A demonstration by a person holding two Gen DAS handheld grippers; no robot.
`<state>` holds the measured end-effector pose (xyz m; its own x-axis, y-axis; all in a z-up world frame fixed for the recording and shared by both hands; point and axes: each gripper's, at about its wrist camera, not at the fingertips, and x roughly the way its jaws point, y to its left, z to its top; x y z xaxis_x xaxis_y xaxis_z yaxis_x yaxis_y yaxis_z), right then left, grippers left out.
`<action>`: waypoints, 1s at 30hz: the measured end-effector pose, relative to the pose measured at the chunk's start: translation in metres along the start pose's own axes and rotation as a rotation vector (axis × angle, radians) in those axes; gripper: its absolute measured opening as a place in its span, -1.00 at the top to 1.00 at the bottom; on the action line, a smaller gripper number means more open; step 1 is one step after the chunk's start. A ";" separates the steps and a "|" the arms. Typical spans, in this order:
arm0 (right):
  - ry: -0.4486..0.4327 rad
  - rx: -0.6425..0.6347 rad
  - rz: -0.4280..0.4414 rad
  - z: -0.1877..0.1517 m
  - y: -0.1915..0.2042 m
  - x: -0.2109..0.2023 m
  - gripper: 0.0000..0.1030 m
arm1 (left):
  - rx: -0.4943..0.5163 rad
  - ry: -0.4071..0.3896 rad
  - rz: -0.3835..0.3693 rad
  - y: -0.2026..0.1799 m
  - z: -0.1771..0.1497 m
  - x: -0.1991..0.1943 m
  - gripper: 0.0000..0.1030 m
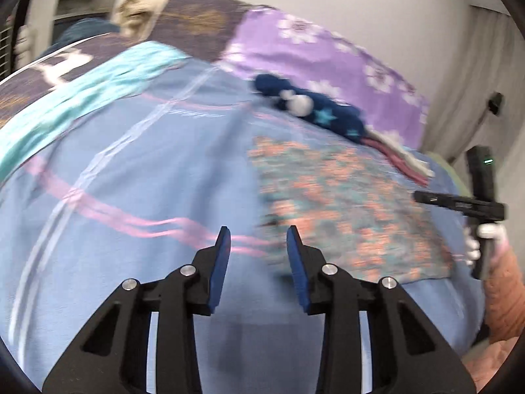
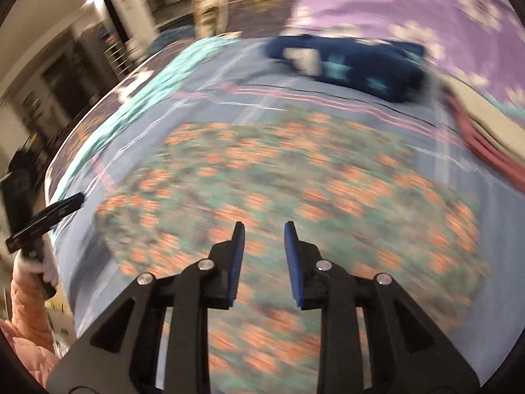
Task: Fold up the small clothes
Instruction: 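Grasp the folded shirt edge with the right tool and tuck it under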
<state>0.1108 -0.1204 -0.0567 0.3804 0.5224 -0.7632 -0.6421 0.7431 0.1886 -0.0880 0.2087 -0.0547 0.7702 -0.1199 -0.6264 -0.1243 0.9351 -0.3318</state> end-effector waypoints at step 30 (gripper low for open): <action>0.292 -0.276 -0.197 0.131 0.171 0.216 0.20 | 0.172 0.417 -0.449 0.010 0.022 0.102 0.12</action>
<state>0.1709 0.1743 -0.1080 0.3347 0.2121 -0.9181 -0.7445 0.6568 -0.1197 0.0031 0.2134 -0.1066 0.4114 -0.6003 -0.6859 0.2834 0.7994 -0.5297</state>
